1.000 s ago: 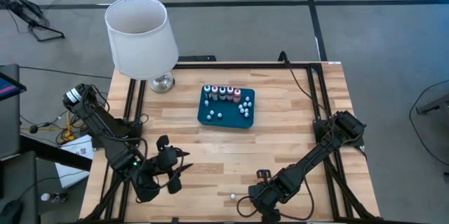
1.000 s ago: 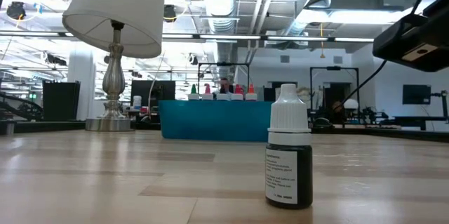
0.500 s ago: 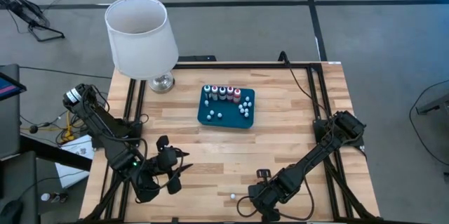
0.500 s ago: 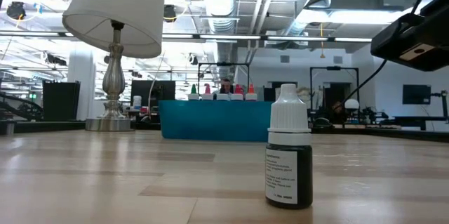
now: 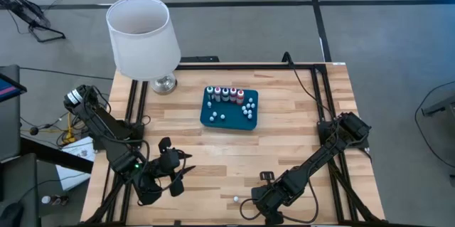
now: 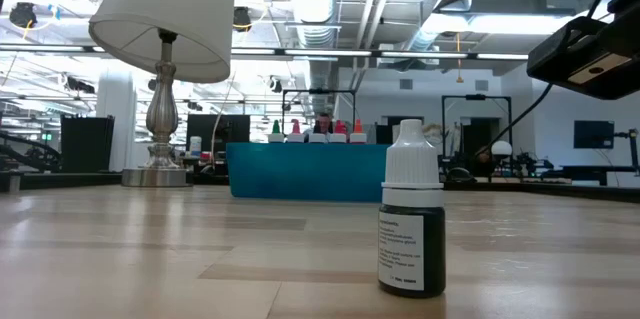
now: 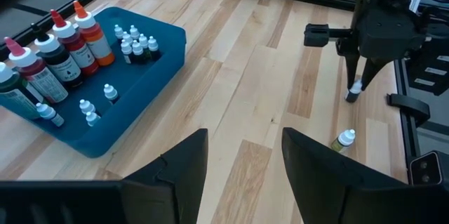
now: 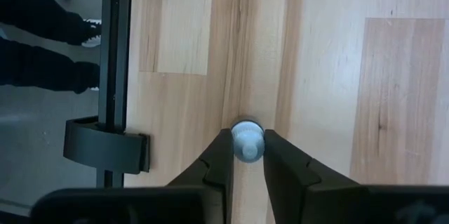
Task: Pick & Place food coloring
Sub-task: Put the small black food coloring bottle into the bin
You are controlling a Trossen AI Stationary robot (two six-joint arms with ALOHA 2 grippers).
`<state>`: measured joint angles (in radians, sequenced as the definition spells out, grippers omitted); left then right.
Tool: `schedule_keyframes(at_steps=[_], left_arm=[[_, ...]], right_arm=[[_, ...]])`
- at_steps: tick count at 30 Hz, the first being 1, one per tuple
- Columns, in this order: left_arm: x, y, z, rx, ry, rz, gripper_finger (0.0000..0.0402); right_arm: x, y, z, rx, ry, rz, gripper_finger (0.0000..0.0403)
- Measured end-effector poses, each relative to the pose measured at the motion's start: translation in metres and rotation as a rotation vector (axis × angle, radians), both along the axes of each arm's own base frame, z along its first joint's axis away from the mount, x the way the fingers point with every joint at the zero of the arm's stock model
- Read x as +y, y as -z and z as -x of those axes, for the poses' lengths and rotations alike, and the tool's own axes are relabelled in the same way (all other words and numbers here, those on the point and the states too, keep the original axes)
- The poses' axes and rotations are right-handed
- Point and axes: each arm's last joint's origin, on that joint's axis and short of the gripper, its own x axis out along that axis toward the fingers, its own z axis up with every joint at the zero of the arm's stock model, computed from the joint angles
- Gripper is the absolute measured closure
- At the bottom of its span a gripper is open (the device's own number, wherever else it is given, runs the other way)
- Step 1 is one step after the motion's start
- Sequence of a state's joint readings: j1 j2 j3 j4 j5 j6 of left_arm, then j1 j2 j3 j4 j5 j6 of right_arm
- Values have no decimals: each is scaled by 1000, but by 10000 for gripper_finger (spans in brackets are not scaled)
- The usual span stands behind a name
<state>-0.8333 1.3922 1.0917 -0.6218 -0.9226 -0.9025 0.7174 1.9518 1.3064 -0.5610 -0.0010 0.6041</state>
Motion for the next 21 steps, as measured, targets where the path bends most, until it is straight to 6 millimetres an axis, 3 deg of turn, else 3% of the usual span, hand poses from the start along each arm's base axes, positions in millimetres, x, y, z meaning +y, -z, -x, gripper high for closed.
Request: schedule_keyframes(at_steps=[10,15,21], left_arm=[[0,0,0,-2,-2,-2,226],[0,0,0,-4,-4,-2,226],[0,-1,0,-13,-10,15,226]], right_arm=[[-6,-9,-7,-2,15,-4,351],[-26,-25,-10,11,16,30,351],[-63,-52,-18,-19,24,49,351]])
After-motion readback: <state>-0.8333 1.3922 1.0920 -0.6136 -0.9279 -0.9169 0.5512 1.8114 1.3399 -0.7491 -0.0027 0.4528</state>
